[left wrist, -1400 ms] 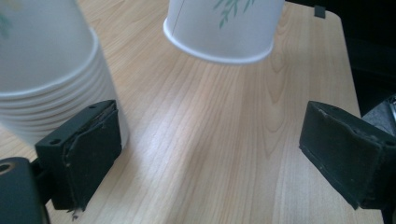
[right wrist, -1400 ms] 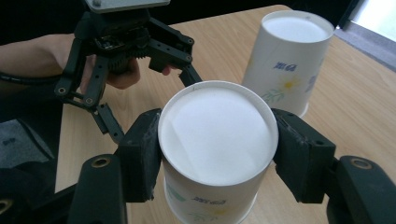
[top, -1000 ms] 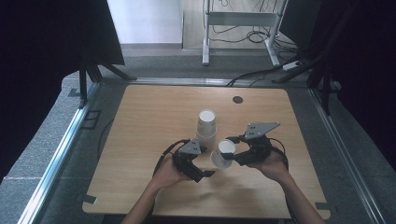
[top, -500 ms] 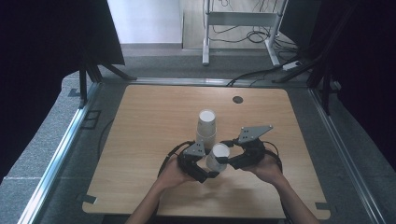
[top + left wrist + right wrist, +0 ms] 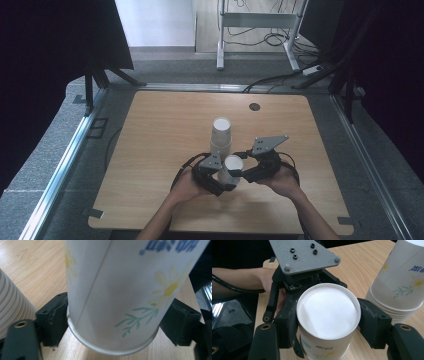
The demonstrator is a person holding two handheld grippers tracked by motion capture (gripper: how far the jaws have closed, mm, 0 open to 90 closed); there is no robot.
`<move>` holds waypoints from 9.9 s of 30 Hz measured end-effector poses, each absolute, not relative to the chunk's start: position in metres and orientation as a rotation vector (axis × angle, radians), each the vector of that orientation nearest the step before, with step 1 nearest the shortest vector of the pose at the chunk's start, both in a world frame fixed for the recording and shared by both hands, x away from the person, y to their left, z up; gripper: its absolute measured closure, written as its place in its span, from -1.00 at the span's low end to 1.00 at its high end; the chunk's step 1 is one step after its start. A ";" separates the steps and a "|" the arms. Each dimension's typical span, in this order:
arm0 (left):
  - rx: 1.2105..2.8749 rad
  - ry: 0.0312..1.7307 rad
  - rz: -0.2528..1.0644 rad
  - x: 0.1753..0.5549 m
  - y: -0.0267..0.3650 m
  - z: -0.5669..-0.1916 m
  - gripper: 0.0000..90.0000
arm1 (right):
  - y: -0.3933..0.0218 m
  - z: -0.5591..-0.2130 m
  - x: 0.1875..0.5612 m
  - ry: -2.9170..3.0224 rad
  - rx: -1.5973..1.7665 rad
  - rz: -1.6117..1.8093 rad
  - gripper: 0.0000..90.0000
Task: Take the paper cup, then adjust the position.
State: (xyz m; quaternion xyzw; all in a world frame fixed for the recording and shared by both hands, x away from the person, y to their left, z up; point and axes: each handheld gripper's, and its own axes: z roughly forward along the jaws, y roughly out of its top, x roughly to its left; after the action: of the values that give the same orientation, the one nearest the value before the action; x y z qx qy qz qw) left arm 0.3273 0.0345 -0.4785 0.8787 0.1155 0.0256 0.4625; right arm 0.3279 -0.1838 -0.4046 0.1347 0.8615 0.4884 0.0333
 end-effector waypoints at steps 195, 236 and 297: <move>2.291 0.190 0.110 0.319 0.029 -0.471 -0.38 | -0.165 -0.407 0.331 3.004 0.192 0.826 -0.47; 2.169 0.201 0.047 0.320 0.040 -0.467 -0.54 | -0.201 -0.427 0.328 2.849 0.248 1.303 -0.22; 2.173 0.136 0.048 0.316 0.046 -0.462 -0.35 | -0.209 -0.430 0.324 2.842 0.262 1.351 -0.40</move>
State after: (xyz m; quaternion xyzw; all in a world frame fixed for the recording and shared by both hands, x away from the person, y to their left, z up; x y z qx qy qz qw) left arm 0.3165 0.0460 -0.4621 0.8841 0.0553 0.0196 0.4636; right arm 0.3240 -0.2093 -0.4300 0.0831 0.9000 0.4279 -0.0080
